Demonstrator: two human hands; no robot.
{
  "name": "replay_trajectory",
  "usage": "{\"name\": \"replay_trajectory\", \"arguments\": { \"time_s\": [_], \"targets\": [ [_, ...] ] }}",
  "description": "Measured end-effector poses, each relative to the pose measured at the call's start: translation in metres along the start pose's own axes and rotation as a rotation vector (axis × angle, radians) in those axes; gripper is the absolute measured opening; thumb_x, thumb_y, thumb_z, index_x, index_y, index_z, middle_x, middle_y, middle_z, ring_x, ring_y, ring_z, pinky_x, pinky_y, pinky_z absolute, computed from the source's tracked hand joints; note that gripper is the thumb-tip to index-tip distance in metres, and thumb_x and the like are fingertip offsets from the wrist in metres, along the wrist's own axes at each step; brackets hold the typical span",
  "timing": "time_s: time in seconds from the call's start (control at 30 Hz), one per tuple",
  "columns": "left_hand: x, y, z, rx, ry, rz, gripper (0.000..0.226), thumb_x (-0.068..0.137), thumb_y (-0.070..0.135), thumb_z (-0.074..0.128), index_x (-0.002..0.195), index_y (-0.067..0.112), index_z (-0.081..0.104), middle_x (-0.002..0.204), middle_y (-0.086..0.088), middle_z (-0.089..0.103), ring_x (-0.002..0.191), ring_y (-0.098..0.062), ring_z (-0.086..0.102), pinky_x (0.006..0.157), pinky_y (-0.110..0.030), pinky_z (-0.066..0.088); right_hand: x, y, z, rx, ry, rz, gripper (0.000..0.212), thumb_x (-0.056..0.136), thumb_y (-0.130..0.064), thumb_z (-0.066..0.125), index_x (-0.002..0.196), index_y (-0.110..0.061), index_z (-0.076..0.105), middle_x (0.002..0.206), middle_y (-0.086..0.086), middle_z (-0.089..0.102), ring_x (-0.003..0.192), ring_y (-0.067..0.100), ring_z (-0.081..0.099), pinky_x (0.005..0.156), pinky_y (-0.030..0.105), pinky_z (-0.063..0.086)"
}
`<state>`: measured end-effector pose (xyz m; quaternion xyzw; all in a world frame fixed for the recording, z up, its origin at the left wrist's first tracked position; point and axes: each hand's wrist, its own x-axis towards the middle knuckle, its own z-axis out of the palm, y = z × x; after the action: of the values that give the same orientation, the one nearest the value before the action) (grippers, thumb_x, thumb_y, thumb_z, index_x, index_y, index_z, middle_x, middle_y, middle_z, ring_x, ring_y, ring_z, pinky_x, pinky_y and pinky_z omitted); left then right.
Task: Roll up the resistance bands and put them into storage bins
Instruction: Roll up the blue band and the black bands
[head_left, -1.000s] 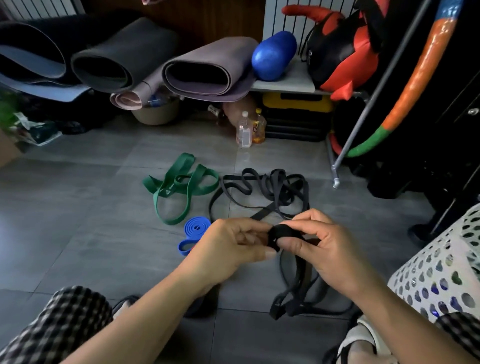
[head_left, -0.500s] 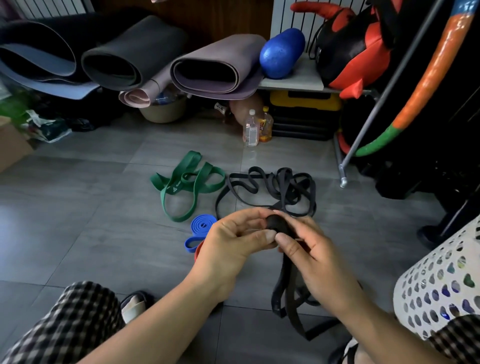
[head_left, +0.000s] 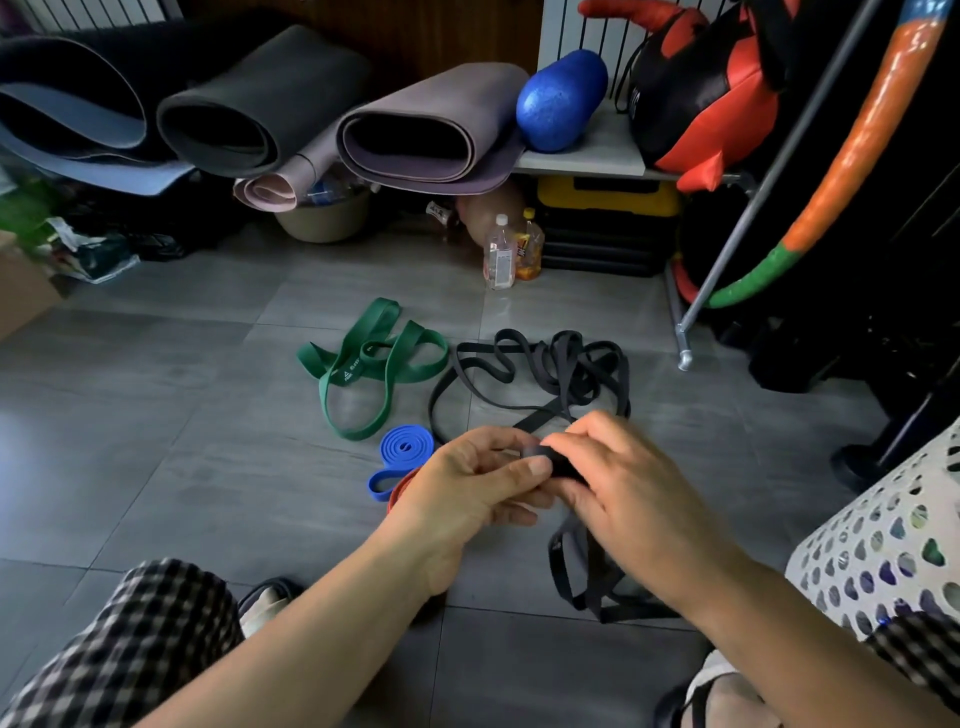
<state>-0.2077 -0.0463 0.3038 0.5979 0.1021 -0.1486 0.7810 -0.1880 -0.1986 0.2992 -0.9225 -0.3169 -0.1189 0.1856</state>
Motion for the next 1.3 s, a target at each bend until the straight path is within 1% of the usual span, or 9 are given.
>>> {"name": "replay_trajectory", "arguments": {
  "time_s": [0.13, 0.27, 0.37, 0.47, 0.57, 0.9, 1.07, 1.2, 1.3],
  "targets": [
    [0.003, -0.003, 0.003, -0.282, -0.001, -0.042, 0.014, 0.064, 0.015, 0.066, 0.078, 0.014, 0.064, 0.062, 0.001, 0.060, 0.053, -0.008, 0.052, 0.061, -0.023, 0.034, 0.003, 0.004, -0.006, 0.459, 0.062, 0.209, 0.032, 0.076, -0.032, 0.070, 0.105, -0.020, 0.066, 0.094, -0.011, 0.058, 0.091, 0.000, 0.053, 0.080, 0.004, 0.038],
    [0.005, -0.011, 0.002, -0.496, -0.152, -0.074, 0.033, 0.063, 0.021, 0.081, 0.090, 0.011, 0.063, 0.070, -0.001, 0.063, 0.058, -0.011, 0.055, 0.062, -0.022, 0.047, 0.003, -0.001, -0.005, 0.781, 0.154, 0.307, 0.034, 0.069, -0.049, 0.063, 0.098, -0.031, 0.065, 0.096, -0.014, 0.062, 0.094, -0.001, 0.058, 0.078, 0.005, 0.041],
    [0.006, -0.007, 0.001, -0.402, -0.204, -0.011, 0.036, 0.060, 0.021, 0.085, 0.089, 0.013, 0.064, 0.076, -0.004, 0.067, 0.062, -0.015, 0.060, 0.065, -0.026, 0.052, 0.002, 0.004, -0.012, 0.695, 0.101, 0.249, 0.030, 0.072, -0.051, 0.062, 0.096, -0.034, 0.066, 0.091, -0.014, 0.063, 0.090, -0.001, 0.059, 0.075, 0.006, 0.041],
    [0.011, -0.001, -0.001, 0.291, -0.006, 0.270, 0.022, 0.073, 0.014, 0.073, 0.087, 0.030, 0.069, 0.084, 0.000, 0.066, 0.076, -0.015, 0.061, 0.080, -0.031, 0.050, 0.002, 0.016, -0.022, 0.459, -0.006, 0.223, 0.035, 0.076, -0.044, 0.065, 0.101, -0.020, 0.069, 0.086, -0.017, 0.057, 0.086, -0.001, 0.055, 0.071, 0.009, 0.041],
    [0.011, 0.003, 0.001, 0.503, -0.037, 0.386, 0.045, 0.069, -0.001, 0.075, 0.085, 0.040, 0.069, 0.076, 0.010, 0.062, 0.072, -0.007, 0.060, 0.080, -0.020, 0.052, 0.002, 0.018, -0.025, 0.342, -0.077, 0.206, 0.026, 0.079, -0.030, 0.066, 0.102, -0.018, 0.069, 0.086, -0.015, 0.055, 0.084, 0.003, 0.054, 0.070, 0.010, 0.040],
    [0.005, -0.006, 0.016, -0.091, 0.019, 0.337, 0.022, 0.066, 0.006, 0.063, 0.088, 0.008, 0.061, 0.075, 0.002, 0.070, 0.073, -0.011, 0.067, 0.070, -0.021, 0.055, 0.002, 0.004, -0.013, 1.003, 0.149, 0.427, 0.032, 0.066, -0.041, 0.065, 0.097, -0.036, 0.067, 0.098, -0.007, 0.062, 0.097, -0.001, 0.058, 0.081, 0.011, 0.045],
    [0.007, -0.008, 0.020, -0.269, 0.043, 0.332, 0.024, 0.066, 0.009, 0.062, 0.090, 0.005, 0.060, 0.078, 0.000, 0.070, 0.077, -0.012, 0.068, 0.069, -0.020, 0.054, 0.001, 0.002, -0.009, 1.032, 0.101, 0.406, 0.038, 0.073, -0.036, 0.061, 0.111, -0.034, 0.060, 0.109, -0.011, 0.065, 0.107, -0.002, 0.056, 0.090, 0.012, 0.043],
    [0.008, -0.010, 0.019, -0.384, -0.002, 0.237, 0.023, 0.067, 0.004, 0.061, 0.090, 0.006, 0.060, 0.081, -0.003, 0.071, 0.078, -0.011, 0.068, 0.068, -0.020, 0.054, 0.000, 0.000, -0.006, 0.934, 0.125, 0.424, 0.019, 0.078, -0.028, 0.062, 0.096, -0.033, 0.061, 0.093, -0.009, 0.070, 0.092, -0.002, 0.062, 0.077, 0.009, 0.046],
    [0.011, -0.007, 0.008, 0.070, 0.003, 0.263, 0.029, 0.074, -0.008, 0.064, 0.095, 0.011, 0.062, 0.089, -0.009, 0.065, 0.076, -0.011, 0.066, 0.071, -0.024, 0.056, 0.001, 0.013, -0.011, 0.597, -0.036, 0.331, 0.016, 0.083, -0.025, 0.062, 0.099, -0.024, 0.065, 0.091, -0.006, 0.065, 0.085, 0.006, 0.060, 0.073, 0.018, 0.047]
  ]
}}
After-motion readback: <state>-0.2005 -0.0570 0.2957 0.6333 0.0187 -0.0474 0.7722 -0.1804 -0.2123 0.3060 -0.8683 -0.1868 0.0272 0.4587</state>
